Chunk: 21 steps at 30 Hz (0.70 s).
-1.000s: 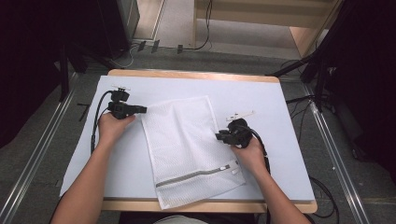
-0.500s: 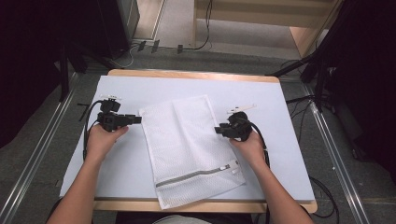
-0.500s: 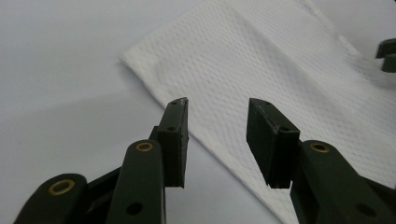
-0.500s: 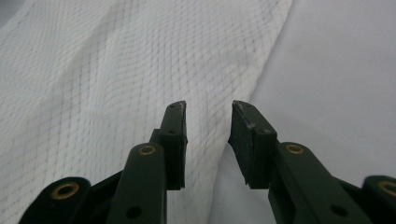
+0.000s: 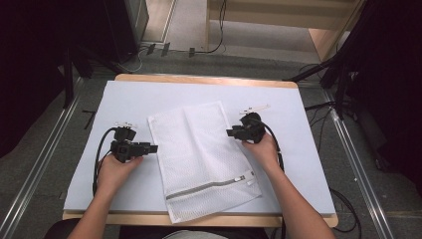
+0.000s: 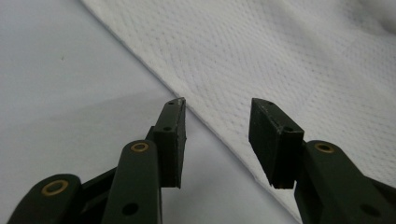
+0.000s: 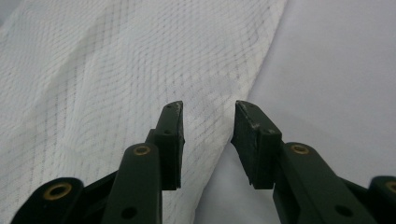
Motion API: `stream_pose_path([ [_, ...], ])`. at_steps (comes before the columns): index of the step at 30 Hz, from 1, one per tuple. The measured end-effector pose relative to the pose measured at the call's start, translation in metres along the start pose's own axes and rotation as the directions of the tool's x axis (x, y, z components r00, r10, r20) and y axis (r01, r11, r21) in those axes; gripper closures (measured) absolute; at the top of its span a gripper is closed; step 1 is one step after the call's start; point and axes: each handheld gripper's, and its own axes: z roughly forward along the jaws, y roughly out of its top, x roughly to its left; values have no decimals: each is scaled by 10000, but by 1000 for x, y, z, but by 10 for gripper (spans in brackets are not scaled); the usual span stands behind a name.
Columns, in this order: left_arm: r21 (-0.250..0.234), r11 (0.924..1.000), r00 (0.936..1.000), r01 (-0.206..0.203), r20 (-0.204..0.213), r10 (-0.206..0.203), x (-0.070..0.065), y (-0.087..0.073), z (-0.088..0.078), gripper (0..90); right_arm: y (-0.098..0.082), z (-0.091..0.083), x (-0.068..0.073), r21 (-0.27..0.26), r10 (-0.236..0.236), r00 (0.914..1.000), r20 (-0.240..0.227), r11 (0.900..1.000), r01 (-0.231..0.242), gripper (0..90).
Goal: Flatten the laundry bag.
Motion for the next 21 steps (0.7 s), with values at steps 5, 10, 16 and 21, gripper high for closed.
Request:
stream_pose_path([
  [5, 153, 9998, 9999, 149, 7, -149, -2, -4, 7, 605, 2, 5, -1, 80, 69, 10000, -34, 9999, -69, 648],
  [10, 236, 9997, 9999, 39, 141, -42, -10, -4, 18, 623, 1, 11, 0, 371, -6, 10000, -39, 9993, 7, 648],
  [16, 276, 9996, 9999, -89, 122, 85, -19, -3, 25, 690, -1, 13, 5, 588, -67, 9999, -157, 9982, 76, 656],
  [21, 455, 9978, 9987, -492, 137, 486, -23, -1, 31, 868, -1, 13, 10, 767, -362, 9992, 157, 9964, 349, 800],
])
